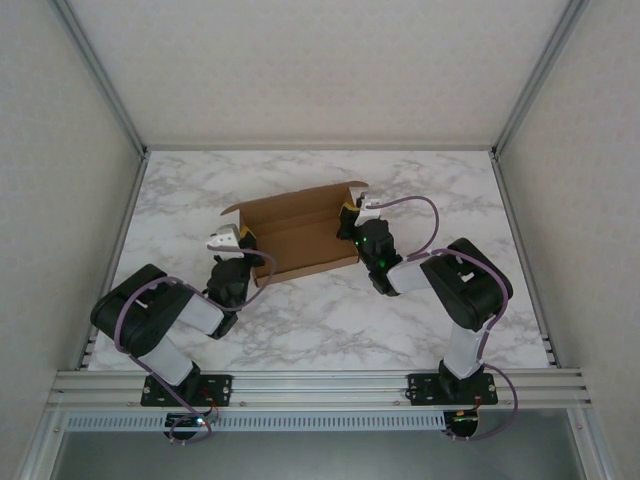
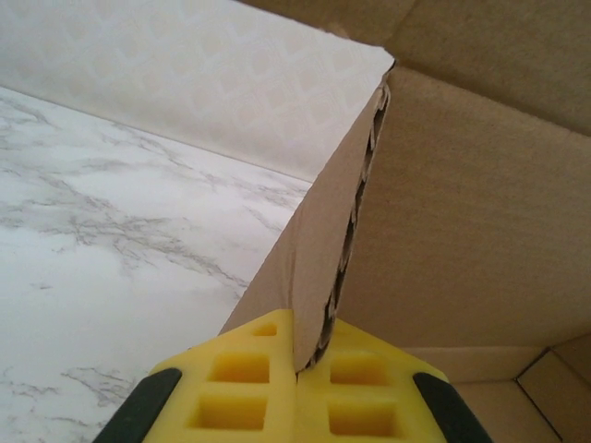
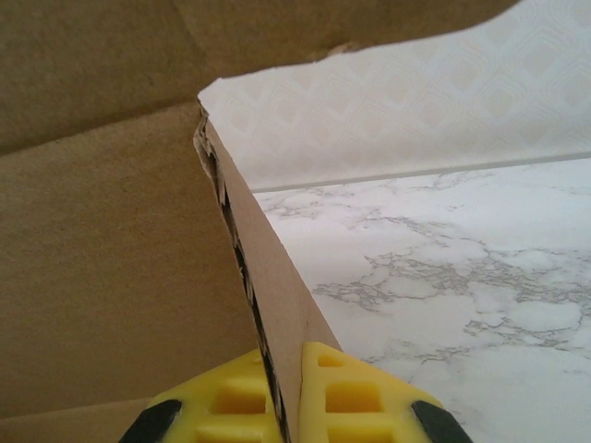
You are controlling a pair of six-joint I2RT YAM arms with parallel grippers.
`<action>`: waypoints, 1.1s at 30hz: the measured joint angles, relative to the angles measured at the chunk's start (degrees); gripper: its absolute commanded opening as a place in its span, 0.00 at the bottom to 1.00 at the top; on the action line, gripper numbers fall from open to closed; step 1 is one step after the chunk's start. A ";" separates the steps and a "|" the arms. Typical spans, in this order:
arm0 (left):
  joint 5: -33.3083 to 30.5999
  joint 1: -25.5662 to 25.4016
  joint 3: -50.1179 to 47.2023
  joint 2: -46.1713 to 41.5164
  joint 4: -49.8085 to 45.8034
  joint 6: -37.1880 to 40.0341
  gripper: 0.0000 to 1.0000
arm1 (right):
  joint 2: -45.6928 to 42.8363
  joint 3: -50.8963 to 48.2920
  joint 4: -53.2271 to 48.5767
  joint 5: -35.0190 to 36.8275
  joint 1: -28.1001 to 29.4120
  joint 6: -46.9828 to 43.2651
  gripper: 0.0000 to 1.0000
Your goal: Fold the paper box
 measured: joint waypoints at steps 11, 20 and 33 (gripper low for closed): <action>7.78 7.04 6.60 1.99 -4.37 0.61 0.00 | 0.02 1.49 -1.84 3.69 1.92 0.87 0.04; 13.55 10.32 8.17 4.26 -3.52 -2.80 0.00 | 1.18 4.52 -4.72 6.67 2.69 2.16 0.06; 16.37 10.38 4.72 6.91 3.39 -8.22 0.00 | 3.85 4.42 -0.31 9.07 3.23 6.01 0.08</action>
